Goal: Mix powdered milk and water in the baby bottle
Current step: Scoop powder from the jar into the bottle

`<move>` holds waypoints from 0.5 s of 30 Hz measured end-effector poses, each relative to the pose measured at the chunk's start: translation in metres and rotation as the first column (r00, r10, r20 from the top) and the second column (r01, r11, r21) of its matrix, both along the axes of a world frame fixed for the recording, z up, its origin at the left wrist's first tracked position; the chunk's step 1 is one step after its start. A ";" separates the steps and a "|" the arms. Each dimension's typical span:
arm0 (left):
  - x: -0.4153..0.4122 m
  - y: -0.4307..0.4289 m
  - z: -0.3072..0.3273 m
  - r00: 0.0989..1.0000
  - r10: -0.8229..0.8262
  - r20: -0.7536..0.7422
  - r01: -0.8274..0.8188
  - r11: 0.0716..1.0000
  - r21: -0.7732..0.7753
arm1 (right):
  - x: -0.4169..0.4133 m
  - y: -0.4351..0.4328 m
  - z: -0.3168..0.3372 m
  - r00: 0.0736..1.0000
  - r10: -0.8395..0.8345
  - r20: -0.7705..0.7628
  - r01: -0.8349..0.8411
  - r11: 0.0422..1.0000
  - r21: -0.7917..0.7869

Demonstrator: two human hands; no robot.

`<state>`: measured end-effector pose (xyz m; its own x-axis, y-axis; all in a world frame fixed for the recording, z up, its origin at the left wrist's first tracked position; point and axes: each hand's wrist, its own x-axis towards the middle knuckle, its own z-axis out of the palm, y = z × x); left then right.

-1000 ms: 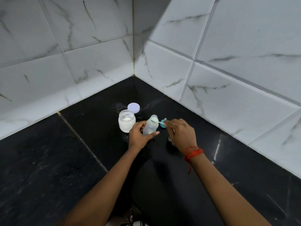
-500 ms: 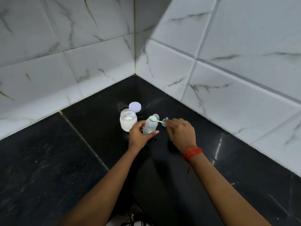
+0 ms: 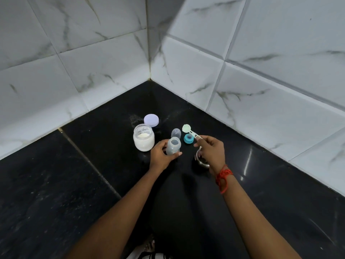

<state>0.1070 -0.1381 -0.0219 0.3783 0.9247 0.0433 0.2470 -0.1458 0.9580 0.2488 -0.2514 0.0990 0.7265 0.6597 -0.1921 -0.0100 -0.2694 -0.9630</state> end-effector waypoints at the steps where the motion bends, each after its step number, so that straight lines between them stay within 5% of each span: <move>1: 0.003 0.003 -0.003 1.000 -0.015 0.001 0.015 1.000 -0.012 | -0.001 0.002 -0.003 1.000 -0.012 -0.001 0.012 1.000 -0.002; 10: -0.002 0.019 -0.024 0.992 -0.126 -0.003 0.126 0.991 -0.049 | -0.016 0.074 -0.007 0.958 0.078 0.275 -0.066 0.997 -0.051; 15: -0.005 0.018 -0.023 0.990 -0.134 -0.044 0.132 0.990 -0.050 | -0.042 0.131 -0.005 0.808 0.305 0.504 -0.231 0.951 -0.205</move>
<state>0.1016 -0.1201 -0.0452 0.4988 0.8665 -0.0198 0.2735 -0.1356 0.9523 0.2064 -0.1203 0.0938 0.5386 0.8397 0.0694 0.5757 -0.3066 -0.7580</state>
